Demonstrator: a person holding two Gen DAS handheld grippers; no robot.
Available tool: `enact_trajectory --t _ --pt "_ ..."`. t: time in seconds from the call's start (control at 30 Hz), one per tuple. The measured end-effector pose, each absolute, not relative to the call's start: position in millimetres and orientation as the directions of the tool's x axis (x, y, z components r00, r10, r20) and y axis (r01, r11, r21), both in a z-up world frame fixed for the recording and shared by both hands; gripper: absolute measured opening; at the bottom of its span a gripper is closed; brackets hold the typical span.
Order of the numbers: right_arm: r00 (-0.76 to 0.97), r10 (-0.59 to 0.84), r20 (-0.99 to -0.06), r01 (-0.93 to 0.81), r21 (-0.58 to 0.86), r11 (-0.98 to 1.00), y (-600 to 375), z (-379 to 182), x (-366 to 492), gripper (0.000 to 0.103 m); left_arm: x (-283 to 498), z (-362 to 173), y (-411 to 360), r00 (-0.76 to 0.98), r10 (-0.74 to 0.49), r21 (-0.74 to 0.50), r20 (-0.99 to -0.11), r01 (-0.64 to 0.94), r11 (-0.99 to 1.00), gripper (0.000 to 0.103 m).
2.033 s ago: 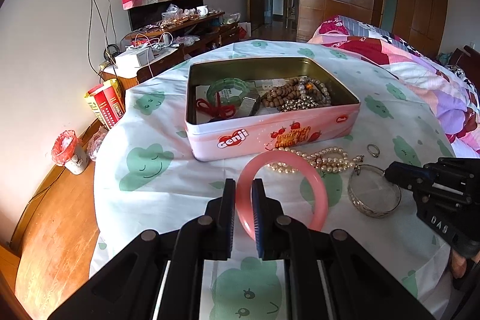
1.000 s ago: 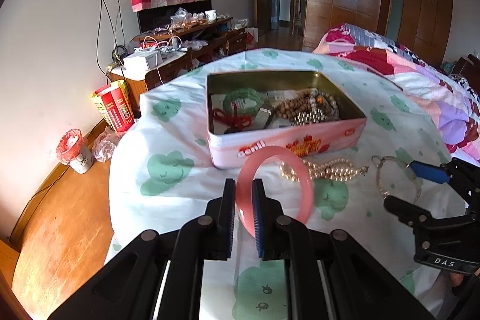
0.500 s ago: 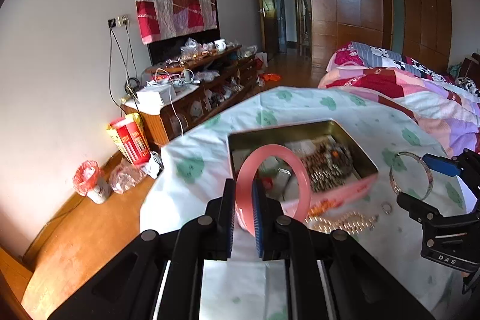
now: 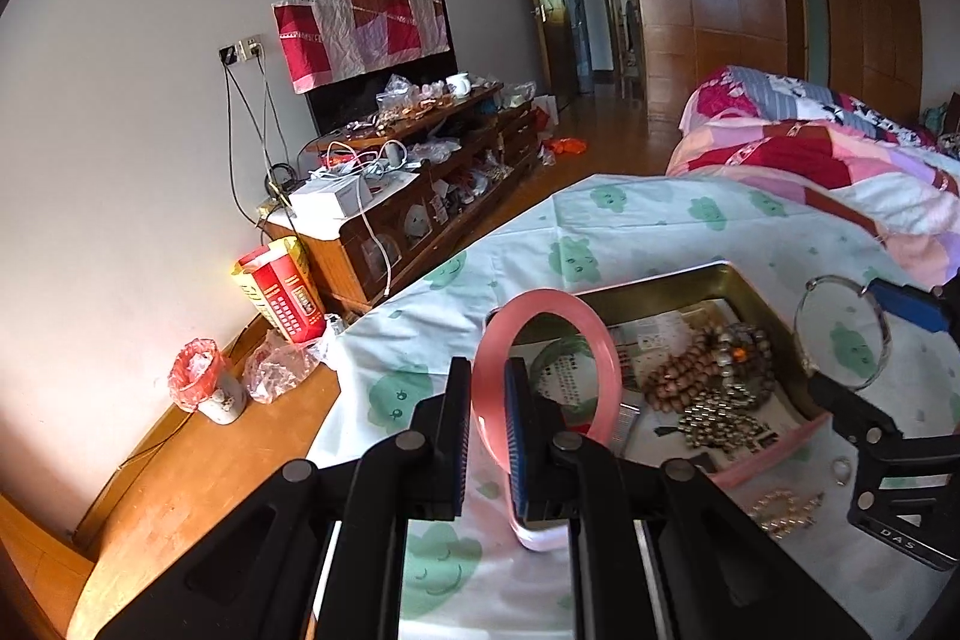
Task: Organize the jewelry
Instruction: 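Carry the pink bangle with the left tool while the right tool carries the silver bangle over the tin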
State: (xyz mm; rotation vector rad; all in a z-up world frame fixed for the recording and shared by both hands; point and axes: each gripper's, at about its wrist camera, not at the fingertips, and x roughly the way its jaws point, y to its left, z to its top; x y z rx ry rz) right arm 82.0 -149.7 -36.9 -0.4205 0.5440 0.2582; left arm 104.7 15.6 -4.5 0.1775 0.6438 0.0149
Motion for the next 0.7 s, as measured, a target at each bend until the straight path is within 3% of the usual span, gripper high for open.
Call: enact_trajectory --t 0.7 --pt "0.809 0.117 -0.576 -0.365 -0.336 0.868 -133.7 -56.0 106.8 0.068 137.5 -36.7 15.4 0.742 0.078 0.162 -0.666 0.042 0.986 0.010"
